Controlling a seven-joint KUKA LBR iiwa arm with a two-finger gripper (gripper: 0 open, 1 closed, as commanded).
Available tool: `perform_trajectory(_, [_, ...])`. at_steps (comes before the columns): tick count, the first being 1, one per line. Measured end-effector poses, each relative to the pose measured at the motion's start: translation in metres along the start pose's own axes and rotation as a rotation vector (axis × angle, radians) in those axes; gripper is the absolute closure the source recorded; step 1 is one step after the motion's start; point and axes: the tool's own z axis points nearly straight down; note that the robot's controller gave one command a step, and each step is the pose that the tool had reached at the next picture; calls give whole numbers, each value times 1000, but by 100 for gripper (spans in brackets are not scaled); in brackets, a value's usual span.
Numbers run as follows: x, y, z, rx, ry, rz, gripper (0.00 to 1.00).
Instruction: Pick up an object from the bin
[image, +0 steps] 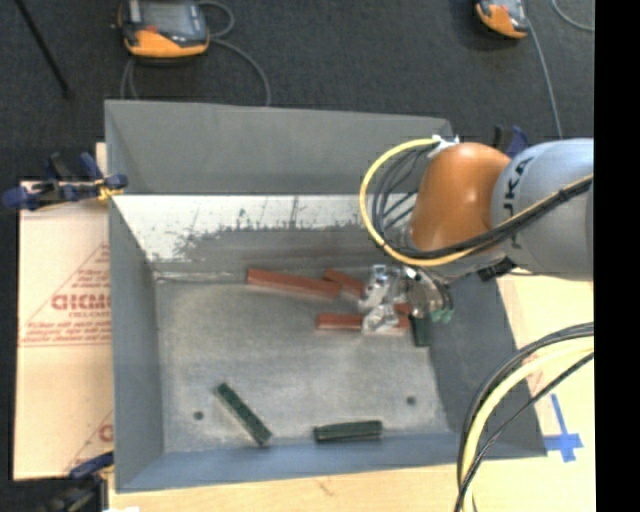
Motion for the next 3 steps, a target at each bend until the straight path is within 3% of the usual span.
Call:
perform_trajectory(1, [0,0,0,-1,0,1,100])
perform_trajectory(2, [4,3,-51,-1,8,-7,100])
perform_trajectory(3, [7,4,-150,-1,0,17,100])
